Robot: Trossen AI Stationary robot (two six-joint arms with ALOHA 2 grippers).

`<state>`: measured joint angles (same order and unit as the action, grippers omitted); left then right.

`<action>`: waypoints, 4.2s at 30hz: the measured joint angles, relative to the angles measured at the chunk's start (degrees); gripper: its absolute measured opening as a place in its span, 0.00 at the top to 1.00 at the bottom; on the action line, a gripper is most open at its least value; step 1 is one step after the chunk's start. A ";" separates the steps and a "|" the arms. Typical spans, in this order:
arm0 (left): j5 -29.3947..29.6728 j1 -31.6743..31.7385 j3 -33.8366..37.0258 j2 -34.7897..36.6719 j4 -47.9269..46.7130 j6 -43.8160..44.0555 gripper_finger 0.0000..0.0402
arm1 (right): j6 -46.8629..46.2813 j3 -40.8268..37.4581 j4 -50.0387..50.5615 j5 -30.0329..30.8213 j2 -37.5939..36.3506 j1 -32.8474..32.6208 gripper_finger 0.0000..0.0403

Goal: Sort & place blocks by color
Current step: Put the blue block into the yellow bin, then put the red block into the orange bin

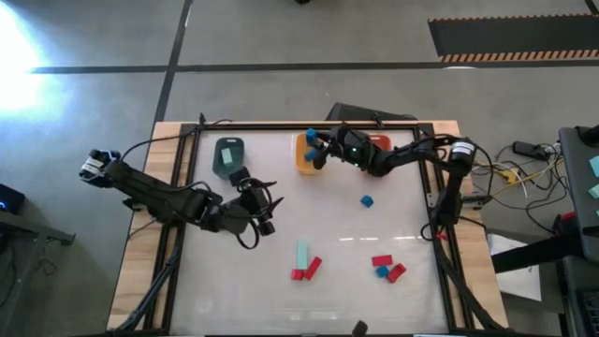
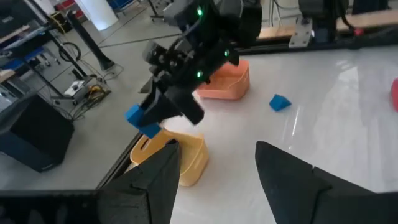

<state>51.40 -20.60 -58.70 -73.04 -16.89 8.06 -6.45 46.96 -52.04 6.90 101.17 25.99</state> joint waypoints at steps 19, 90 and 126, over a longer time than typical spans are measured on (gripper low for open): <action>0.11 0.04 0.09 -0.06 2.00 2.06 0.52 | 1.54 10.98 22.24 6.68 5.23 -0.12 0.53; -25.65 3.35 1.03 -4.59 -39.08 62.72 0.36 | -22.06 1.88 91.98 -6.87 -47.34 -33.51 0.75; -23.08 -0.42 1.03 -10.19 -5.91 34.39 0.36 | -31.88 11.69 103.90 2.80 -24.79 -61.87 0.88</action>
<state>28.32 -21.02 -57.67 -83.23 -22.79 42.44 -38.33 58.65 51.86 9.70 76.38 -35.88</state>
